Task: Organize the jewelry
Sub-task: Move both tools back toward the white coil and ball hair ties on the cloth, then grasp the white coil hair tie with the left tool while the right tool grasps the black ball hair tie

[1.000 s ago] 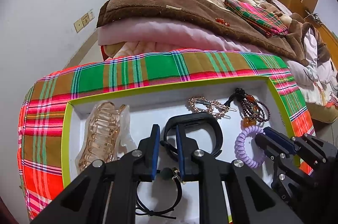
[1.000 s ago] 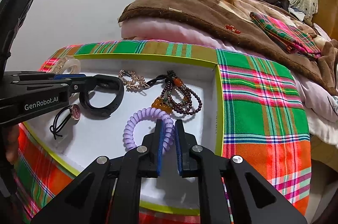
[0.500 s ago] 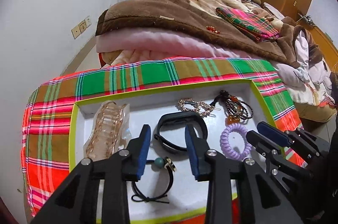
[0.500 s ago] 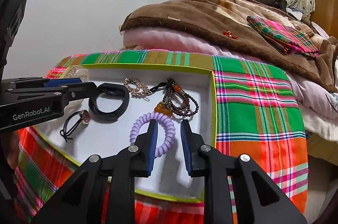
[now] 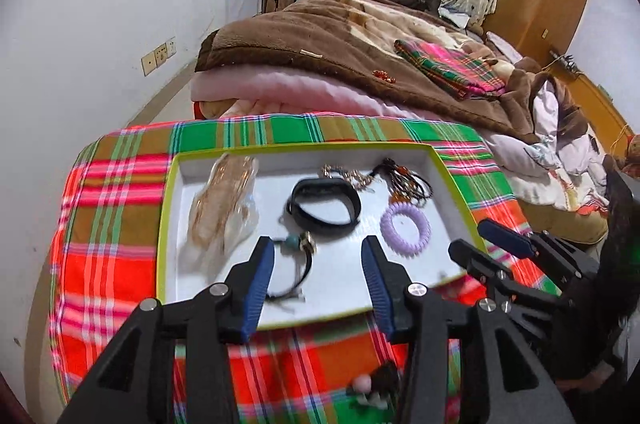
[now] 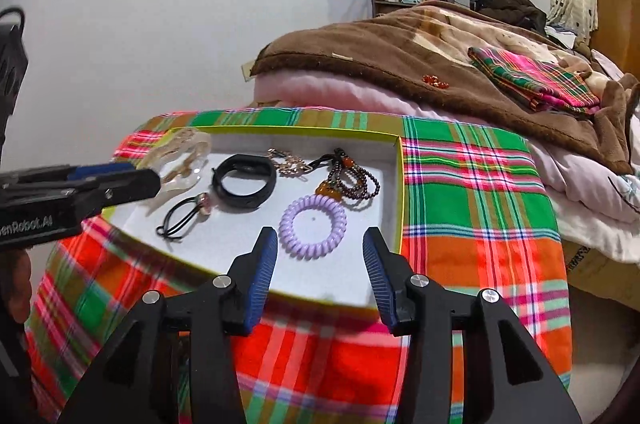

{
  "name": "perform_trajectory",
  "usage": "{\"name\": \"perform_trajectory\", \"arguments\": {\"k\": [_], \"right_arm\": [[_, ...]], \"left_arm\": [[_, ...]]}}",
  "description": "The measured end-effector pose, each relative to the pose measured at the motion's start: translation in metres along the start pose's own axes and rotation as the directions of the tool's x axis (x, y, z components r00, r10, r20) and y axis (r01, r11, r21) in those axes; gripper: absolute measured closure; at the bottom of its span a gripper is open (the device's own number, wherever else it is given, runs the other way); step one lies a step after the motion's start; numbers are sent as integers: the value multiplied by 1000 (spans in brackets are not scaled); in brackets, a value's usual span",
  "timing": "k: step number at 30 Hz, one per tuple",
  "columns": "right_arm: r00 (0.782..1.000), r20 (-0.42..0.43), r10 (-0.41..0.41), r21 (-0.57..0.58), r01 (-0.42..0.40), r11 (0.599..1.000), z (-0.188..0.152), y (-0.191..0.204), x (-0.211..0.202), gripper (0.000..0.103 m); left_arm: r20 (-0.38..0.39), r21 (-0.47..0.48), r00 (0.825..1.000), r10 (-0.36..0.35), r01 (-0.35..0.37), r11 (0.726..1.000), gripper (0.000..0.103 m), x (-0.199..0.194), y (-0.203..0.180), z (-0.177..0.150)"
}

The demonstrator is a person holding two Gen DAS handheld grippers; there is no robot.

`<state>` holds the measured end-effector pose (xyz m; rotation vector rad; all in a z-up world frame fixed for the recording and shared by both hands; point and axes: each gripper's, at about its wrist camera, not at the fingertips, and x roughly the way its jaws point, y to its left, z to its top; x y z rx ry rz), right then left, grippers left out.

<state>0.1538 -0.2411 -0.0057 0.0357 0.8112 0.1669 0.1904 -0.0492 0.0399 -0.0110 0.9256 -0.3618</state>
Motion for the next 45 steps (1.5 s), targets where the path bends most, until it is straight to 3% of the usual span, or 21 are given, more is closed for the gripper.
{"name": "perform_trajectory", "arguments": {"k": [13,24,35,39,42,44,45], "right_arm": [[999,36,32,-9,-32,999,-32,6,-39,57],[997,37,68,-43,-66,997,-55,17,-56,57],[997,23,67,-62,-66,996,-60,26,-58,57],[998,14,63,-81,-61,995,-58,33,-55,57],[998,7,61,-89,-61,994,-57,38,-53,57],[998,3,62,-92,-62,994,-56,40,-51,57],[998,-1,63,-93,-63,994,-56,42,-50,57]], "left_arm": [[20,-18,999,-31,31,999,54,-40,0,-55],[-105,9,994,-25,26,1000,54,-25,-7,-116],[-131,81,991,1,10,997,54,-18,-23,-133],[-118,140,992,48,-32,990,54,-16,-30,-137],[-99,167,991,86,-68,984,67,-17,-31,-140],[-101,146,991,84,-69,987,88,-19,-24,-138],[-103,131,992,80,-66,989,90,-20,-20,-138]]}}
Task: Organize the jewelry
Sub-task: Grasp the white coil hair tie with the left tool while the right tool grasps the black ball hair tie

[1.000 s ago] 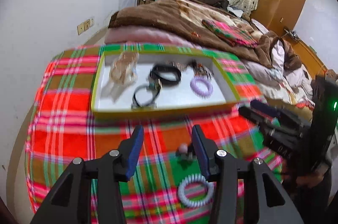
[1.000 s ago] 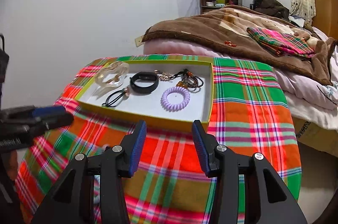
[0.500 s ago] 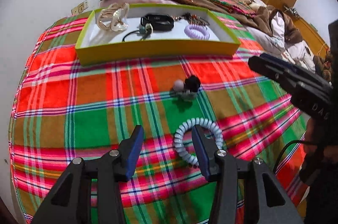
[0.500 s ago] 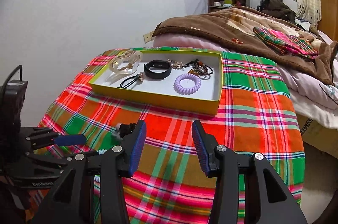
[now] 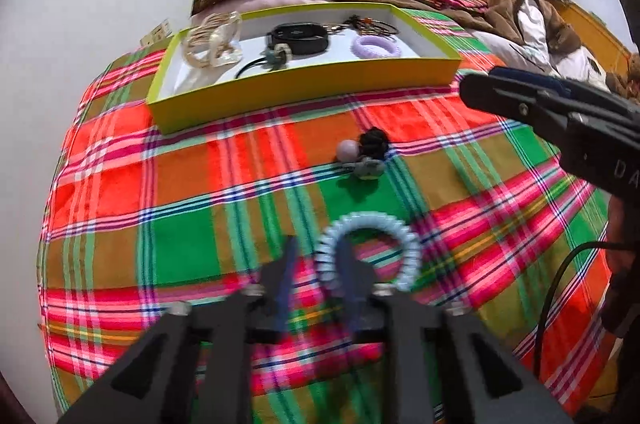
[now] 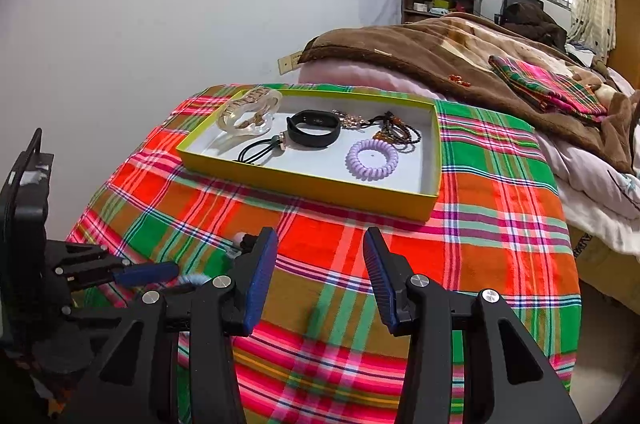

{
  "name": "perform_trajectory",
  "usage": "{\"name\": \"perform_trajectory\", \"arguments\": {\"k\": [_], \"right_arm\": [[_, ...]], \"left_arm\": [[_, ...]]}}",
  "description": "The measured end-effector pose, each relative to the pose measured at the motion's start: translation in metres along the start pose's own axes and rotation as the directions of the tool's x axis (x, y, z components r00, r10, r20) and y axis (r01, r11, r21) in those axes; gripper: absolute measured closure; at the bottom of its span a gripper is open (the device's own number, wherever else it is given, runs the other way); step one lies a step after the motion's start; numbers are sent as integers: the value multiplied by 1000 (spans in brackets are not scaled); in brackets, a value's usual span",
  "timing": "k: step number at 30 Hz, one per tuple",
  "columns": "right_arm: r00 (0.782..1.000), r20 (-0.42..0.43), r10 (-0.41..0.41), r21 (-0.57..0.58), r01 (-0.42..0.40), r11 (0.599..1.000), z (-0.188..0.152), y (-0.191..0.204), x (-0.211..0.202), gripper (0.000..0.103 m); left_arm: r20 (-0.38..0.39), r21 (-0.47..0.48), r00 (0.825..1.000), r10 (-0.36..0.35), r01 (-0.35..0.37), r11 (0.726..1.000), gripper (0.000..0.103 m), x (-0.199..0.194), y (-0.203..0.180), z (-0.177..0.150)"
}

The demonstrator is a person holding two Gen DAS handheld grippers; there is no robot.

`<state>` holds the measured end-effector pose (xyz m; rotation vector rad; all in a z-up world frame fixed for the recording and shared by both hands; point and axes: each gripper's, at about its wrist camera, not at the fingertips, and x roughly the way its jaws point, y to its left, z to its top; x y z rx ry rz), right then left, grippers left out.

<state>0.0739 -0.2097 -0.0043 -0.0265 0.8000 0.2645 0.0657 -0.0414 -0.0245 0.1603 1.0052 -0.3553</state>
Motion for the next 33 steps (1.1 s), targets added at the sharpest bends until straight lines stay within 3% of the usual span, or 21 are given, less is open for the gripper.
{"name": "perform_trajectory", "arguments": {"k": [8,19,29,33], "right_arm": [[999,-40,32,-9,-33,999,1,18,17,57],[991,-109,77,24,-75,997,0,36,43,57],[989,-134,61,59,-54,997,-3,46,55,58],[991,-126,50,78,-40,996,-5,47,59,71]], "left_arm": [[42,-119,999,25,-20,993,93,-15,41,-7],[71,-207,996,46,-31,978,93,-24,77,-14],[63,-246,997,37,-21,969,93,-21,89,-19],[52,-263,998,23,-9,965,93,-16,92,-21]]}}
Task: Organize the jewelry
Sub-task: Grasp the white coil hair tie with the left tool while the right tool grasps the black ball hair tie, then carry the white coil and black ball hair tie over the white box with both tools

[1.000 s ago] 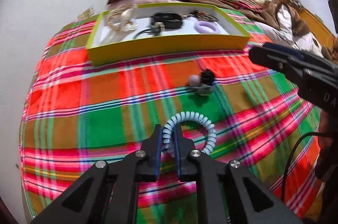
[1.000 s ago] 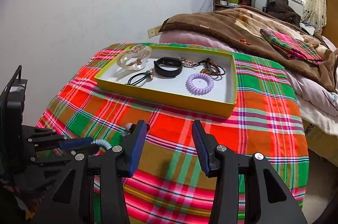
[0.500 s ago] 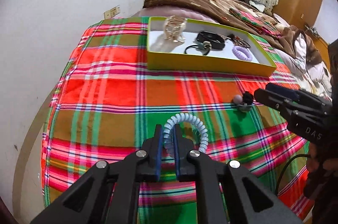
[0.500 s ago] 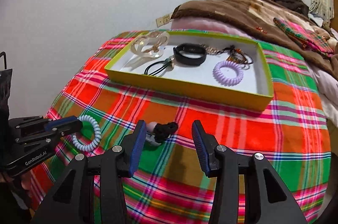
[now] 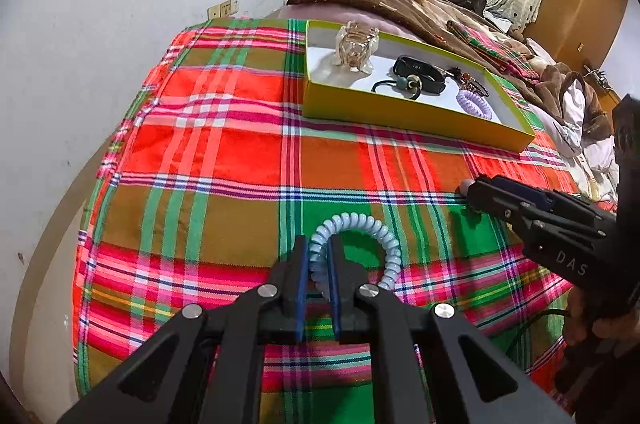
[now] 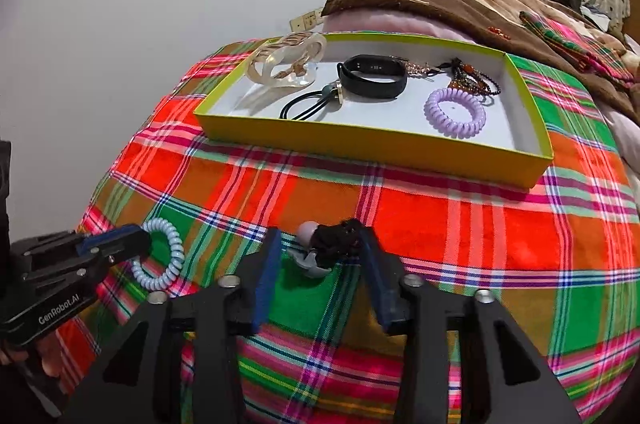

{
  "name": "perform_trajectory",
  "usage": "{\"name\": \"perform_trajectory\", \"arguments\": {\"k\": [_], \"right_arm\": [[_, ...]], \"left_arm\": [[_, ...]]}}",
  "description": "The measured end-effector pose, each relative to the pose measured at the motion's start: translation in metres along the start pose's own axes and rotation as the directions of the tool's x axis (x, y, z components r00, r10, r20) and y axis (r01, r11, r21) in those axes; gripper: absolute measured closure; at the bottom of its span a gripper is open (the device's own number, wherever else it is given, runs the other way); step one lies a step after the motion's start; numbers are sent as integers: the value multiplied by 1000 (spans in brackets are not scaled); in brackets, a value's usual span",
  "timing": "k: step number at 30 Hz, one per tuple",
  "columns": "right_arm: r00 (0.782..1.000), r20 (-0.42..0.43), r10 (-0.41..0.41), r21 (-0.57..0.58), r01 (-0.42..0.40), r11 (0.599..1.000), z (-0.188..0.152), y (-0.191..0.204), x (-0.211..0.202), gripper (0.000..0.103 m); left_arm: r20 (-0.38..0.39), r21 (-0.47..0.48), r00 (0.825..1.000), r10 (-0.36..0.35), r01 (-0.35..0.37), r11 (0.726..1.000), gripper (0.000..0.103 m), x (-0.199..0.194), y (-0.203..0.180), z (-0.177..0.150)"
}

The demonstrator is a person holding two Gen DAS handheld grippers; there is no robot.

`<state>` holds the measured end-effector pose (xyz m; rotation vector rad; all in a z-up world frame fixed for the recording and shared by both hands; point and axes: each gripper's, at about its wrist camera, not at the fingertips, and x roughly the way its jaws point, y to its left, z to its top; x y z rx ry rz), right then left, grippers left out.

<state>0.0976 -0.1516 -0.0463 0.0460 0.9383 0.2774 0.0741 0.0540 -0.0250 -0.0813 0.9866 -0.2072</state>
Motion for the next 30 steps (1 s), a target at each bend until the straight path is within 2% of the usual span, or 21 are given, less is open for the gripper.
{"name": "perform_trajectory", "arguments": {"k": [4,6,15,30], "right_arm": [[1000,15,0,-4,0,1000,-1,1,-1,76],[1000,27,-4,-10,4,1000,-1,1,-2,83],[999,43,-3,-22,4,1000,-3,1,-5,83],[994,110,-2,-33,6,999,4,-2,-29,83]], "left_arm": [[-8,-19,1000,-12,12,1000,93,2,4,-2],[-9,-14,1000,-11,11,1000,93,2,4,-2],[-3,-10,1000,-14,14,1000,93,1,2,-1],[52,7,999,-12,11,1000,93,-20,-7,13]]}}
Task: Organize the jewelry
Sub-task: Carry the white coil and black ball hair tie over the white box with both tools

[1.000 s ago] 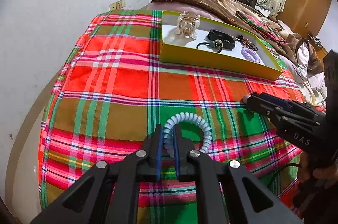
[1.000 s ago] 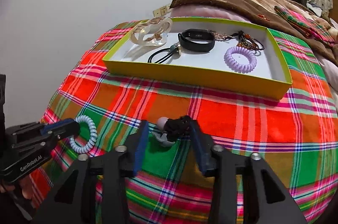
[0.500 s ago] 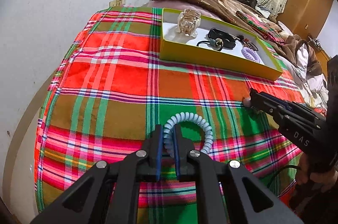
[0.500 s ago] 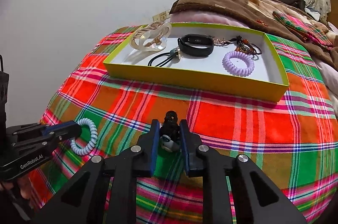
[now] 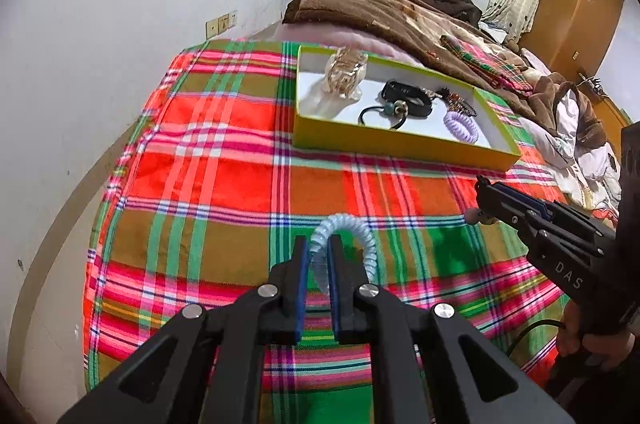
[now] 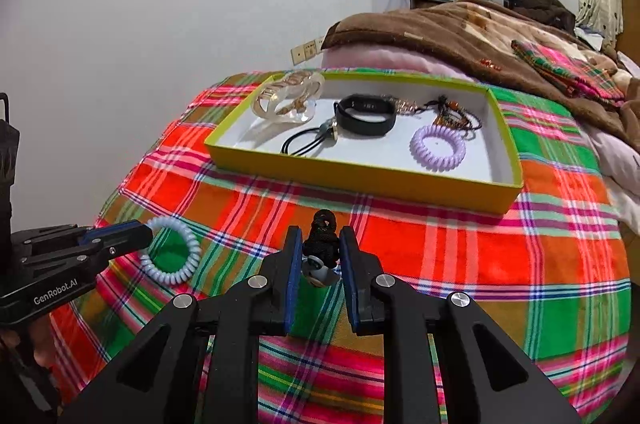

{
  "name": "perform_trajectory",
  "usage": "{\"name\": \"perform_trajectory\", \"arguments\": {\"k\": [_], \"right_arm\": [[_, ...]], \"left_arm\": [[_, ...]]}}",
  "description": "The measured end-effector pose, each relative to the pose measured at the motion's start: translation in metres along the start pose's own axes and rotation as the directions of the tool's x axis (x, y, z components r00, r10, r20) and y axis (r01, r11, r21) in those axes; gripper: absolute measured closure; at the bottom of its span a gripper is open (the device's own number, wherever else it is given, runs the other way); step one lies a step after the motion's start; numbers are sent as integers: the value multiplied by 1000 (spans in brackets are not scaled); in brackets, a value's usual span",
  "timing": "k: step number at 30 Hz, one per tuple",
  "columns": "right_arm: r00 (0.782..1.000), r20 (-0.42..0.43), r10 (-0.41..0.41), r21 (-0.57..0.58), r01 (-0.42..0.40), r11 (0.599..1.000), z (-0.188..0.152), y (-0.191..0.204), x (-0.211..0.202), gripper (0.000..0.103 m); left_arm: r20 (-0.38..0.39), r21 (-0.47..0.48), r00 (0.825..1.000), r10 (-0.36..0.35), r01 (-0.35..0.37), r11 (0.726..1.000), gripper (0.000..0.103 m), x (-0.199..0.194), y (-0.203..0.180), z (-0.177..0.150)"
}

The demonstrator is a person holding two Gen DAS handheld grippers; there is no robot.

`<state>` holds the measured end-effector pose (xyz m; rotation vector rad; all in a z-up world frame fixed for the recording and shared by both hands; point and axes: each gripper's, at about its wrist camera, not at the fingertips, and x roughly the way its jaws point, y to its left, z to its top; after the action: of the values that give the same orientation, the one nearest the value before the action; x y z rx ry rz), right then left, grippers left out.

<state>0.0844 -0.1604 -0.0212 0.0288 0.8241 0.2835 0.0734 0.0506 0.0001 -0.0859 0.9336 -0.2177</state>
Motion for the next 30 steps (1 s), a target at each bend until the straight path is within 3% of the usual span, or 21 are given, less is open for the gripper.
{"name": "perform_trajectory", "arguments": {"k": [9,15,19,30], "right_arm": [[1000,20,1,3,-1,1000,5,-8,-10,83],[1000,7,10,-6,-10,1000,-3,-12,-12,83],[1000,12,18,-14,-18,1000,-3,-13,-12,83],[999,33,23,-27,-22,999,0,-13,-19,83]], "left_arm": [[31,17,999,-8,8,1000,93,-6,-8,15],[-54,30,998,14,-12,999,92,16,2,3],[-83,59,996,28,-23,998,63,25,1,-3],[-87,139,991,102,-89,986,63,38,-9,-1]]}}
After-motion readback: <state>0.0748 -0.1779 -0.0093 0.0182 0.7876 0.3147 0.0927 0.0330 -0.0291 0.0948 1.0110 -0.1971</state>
